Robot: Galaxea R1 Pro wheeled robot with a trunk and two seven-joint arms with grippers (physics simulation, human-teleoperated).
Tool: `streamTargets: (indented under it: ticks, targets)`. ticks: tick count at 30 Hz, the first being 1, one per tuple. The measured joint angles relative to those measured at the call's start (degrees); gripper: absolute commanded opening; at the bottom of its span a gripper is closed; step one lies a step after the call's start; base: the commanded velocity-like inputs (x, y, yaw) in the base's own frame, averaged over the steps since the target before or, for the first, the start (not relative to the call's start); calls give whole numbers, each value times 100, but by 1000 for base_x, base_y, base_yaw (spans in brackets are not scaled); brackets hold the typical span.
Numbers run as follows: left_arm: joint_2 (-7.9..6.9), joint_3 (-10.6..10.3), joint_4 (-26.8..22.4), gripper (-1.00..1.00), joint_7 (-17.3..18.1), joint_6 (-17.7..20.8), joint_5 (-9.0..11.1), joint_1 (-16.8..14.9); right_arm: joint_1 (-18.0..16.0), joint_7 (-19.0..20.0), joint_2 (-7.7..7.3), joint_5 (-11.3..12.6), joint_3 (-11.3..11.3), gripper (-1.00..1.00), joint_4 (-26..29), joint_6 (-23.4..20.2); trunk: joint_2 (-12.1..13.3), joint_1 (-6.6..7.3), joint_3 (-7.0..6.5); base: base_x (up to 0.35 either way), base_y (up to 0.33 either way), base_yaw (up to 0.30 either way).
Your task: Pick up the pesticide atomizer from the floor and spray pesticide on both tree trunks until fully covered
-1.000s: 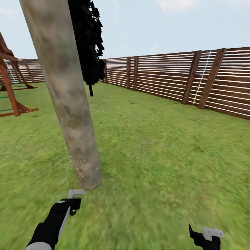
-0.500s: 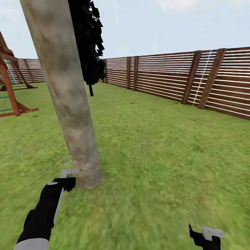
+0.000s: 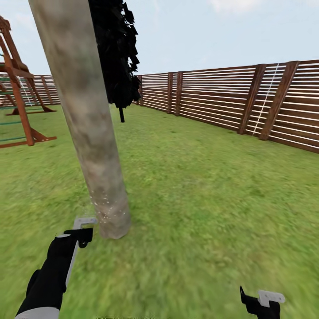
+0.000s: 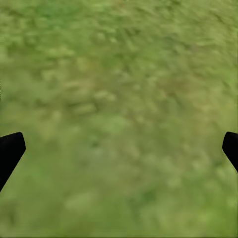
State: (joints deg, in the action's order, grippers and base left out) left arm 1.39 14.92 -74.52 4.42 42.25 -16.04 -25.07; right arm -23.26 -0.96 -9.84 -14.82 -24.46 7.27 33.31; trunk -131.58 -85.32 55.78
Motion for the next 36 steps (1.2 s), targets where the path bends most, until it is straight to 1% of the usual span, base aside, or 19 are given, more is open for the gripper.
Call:
streamTargets:
  ticks: [4,5,7,8,9,10,12,15,22,32,36]
  targets:
    - [2,-7,63,-100,-70,-2,-20,-1,0,0,0,4,0,100,0,0,0,-2,0,-179,-242,276]
    - [5,-6,124,-100,-188,2,-32,0,0,0,0,4,0,100,0,0,0,-1,0,-94,-254,276]
    - [29,-9,474,-100,-336,-28,-2,0,0,0,0,4,-4,100,0,0,0,0,0,-32,-266,275]
    - [33,-9,563,-100,-352,-51,-4,0,0,0,0,4,-3,100,0,0,0,0,0,-13,-271,194]
    - [40,-9,682,-100,-364,-108,6,-1,0,0,0,4,-2,100,0,0,0,0,0,50,-273,63]
    - [48,-8,925,-100,-376,-291,19,-1,1,0,0,4,-1,100,1,0,0,1,0,106,-271,26]
    - [61,-17,1207,-100,-380,-573,11,-2,2,0,0,4,0,100,1,0,0,2,0,158,-252,10]
    - [64,-21,1523,-100,-382,-688,9,-2,2,0,0,4,-1,100,1,0,0,3,0,218,-213,2]
    - [65,0,1565,-100,-385,-692,8,-3,2,0,0,4,-2,100,1,0,0,2,0,204,-212,9]
    - [65,3,1504,-100,-385,-682,7,-1,0,0,0,4,0,100,0,0,0,0,0,12,-273,247]
    - [66,-2,1506,-100,-385,-683,9,-3,2,0,0,4,0,100,2,0,0,1,0,73,-275,35]
